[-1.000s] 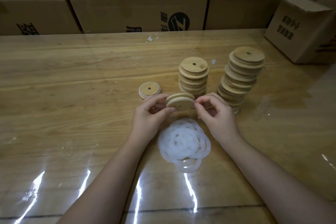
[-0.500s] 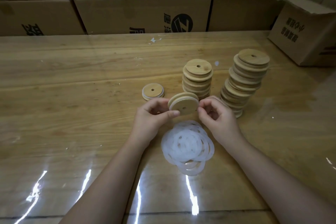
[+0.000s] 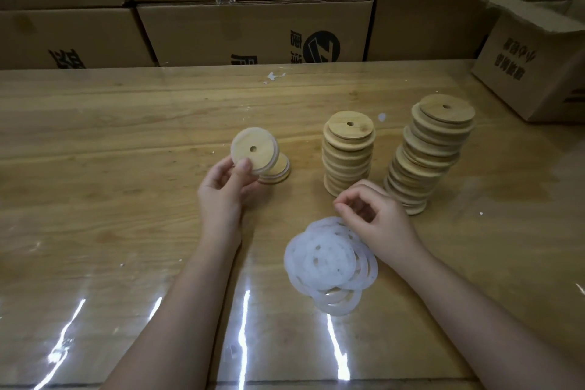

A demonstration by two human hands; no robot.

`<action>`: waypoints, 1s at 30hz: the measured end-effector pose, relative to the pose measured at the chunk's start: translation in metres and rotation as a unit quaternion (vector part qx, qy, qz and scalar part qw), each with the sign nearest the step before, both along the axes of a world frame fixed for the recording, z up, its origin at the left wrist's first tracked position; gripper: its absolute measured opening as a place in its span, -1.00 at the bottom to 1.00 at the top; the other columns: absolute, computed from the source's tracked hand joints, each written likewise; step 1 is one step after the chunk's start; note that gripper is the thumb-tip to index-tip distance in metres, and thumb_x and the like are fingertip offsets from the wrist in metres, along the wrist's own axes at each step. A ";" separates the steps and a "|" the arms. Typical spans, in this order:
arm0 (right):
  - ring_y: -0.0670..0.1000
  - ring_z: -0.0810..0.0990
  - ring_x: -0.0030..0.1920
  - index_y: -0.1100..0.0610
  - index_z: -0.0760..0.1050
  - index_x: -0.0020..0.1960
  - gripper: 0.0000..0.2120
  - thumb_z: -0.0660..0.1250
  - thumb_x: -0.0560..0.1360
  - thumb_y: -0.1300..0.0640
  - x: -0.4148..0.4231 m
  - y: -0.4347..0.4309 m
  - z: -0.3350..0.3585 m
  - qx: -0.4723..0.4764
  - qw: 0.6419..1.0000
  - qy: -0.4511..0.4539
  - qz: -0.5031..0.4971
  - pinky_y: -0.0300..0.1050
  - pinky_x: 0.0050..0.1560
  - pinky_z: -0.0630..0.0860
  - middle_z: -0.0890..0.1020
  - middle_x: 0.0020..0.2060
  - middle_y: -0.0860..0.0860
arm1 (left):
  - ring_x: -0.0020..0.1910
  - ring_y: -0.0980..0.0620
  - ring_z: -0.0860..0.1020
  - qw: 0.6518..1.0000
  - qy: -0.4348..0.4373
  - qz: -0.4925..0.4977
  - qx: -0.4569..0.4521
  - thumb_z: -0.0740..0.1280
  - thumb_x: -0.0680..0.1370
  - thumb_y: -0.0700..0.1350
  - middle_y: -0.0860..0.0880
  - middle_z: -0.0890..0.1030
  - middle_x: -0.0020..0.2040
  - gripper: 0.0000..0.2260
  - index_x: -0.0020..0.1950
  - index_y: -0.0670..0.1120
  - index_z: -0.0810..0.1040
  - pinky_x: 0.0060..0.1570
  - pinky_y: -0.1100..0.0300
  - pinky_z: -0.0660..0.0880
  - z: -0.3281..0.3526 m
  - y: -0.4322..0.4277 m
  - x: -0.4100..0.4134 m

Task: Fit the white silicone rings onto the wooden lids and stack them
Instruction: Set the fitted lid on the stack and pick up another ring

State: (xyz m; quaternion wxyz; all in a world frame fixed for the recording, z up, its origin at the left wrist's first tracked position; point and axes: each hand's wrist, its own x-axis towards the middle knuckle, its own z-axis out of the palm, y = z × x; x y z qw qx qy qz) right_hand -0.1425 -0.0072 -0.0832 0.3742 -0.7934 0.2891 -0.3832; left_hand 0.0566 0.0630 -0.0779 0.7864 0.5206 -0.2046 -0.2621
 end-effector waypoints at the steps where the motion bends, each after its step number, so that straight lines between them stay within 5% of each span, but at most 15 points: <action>1: -0.02 0.49 -0.26 0.24 0.57 -0.19 -0.92 0.38 0.42 0.38 0.000 0.000 0.000 0.005 1.000 0.003 -0.001 -0.37 -0.26 0.40 0.53 -0.27 -0.06 | -0.32 0.14 0.61 1.000 0.001 0.011 0.003 0.36 0.51 -0.24 0.05 0.61 -0.31 -0.82 0.09 -0.09 0.51 -0.33 0.33 0.53 -0.002 -0.002 0.000; 4: -0.04 0.50 -0.27 0.21 0.58 -0.19 -0.92 0.38 0.42 0.36 0.000 -0.002 -0.001 0.022 1.000 0.012 -0.003 -0.37 -0.26 0.40 0.54 -0.26 -0.05 | -0.32 0.06 0.57 0.998 -0.044 0.026 0.048 0.38 0.51 -0.23 0.00 0.48 -0.31 -0.76 0.09 0.01 0.44 -0.30 0.27 0.56 -0.008 -0.007 0.001; 10: -0.10 0.48 -0.29 0.18 0.57 -0.19 -0.91 0.38 0.42 0.34 0.000 -0.002 -0.001 0.039 0.999 0.016 -0.011 -0.37 -0.27 0.40 0.54 -0.26 -0.07 | -0.40 0.17 0.60 0.989 -0.097 0.027 0.112 0.38 0.51 -0.18 -0.07 0.55 -0.13 -0.79 -0.01 0.01 0.37 -0.38 0.35 0.50 -0.017 -0.015 0.001; 16: -0.14 0.48 -0.29 0.19 0.58 -0.19 -0.93 0.38 0.43 0.33 0.000 -0.004 -0.002 0.038 0.999 0.018 -0.018 -0.39 -0.27 0.39 0.54 -0.27 -0.10 | -0.07 0.05 0.60 0.979 -0.131 0.018 0.157 0.38 0.51 -0.23 -0.02 0.55 0.15 -0.70 0.16 -0.03 0.39 0.08 0.01 0.55 -0.021 -0.016 0.003; 19: -0.15 0.48 -0.29 0.20 0.58 -0.19 -0.94 0.38 0.43 0.33 0.001 -0.004 -0.003 0.044 0.999 0.017 -0.023 -0.39 -0.27 0.39 0.54 -0.27 -0.11 | 0.05 0.04 0.58 0.961 -0.204 0.040 0.181 0.35 0.53 -0.21 0.07 0.55 0.12 -0.71 0.23 -0.05 0.45 0.12 0.03 0.52 -0.019 -0.015 0.000; 21: -0.15 0.49 -0.29 0.20 0.58 -0.19 -0.93 0.37 0.44 0.33 0.001 -0.004 -0.003 0.045 0.999 0.016 -0.025 -0.39 -0.27 0.39 0.55 -0.27 -0.09 | 0.17 0.07 0.50 0.924 -0.334 0.060 0.179 0.33 0.53 -0.25 0.02 0.50 0.24 -0.70 0.25 -0.07 0.50 0.17 0.04 0.47 -0.018 -0.013 -0.005; 24: -0.14 0.49 -0.28 0.21 0.58 -0.19 -0.93 0.37 0.44 0.32 0.000 -0.004 -0.002 0.047 0.998 0.016 -0.024 -0.38 -0.26 0.40 0.56 -0.26 -0.07 | 0.41 -0.01 0.24 0.821 -0.507 0.012 0.263 0.30 0.52 -0.20 0.07 0.32 0.46 -0.60 0.36 -0.01 0.44 0.31 -0.03 0.21 -0.019 -0.012 -0.012; 27: -0.16 0.49 -0.28 0.20 0.58 -0.18 -0.94 0.36 0.45 0.31 0.000 -0.004 -0.002 0.057 0.998 0.017 -0.025 -0.38 -0.26 0.40 0.56 -0.25 -0.07 | 0.51 -0.05 0.04 0.745 -0.548 -0.034 0.379 0.24 0.56 0.00 0.15 0.15 0.53 -0.49 0.49 0.07 0.22 0.38 -0.07 0.09 -0.020 -0.012 -0.015; 30: -0.17 0.48 -0.29 0.20 0.58 -0.18 -0.94 0.36 0.45 0.31 0.000 -0.004 -0.001 0.061 0.998 0.015 -0.025 -0.39 -0.26 0.39 0.56 -0.26 -0.06 | 0.51 -0.10 0.04 0.702 -0.583 -0.014 0.408 0.21 0.56 0.08 0.13 0.17 0.52 -0.48 0.50 0.04 0.20 0.42 -0.07 0.04 -0.021 -0.011 -0.018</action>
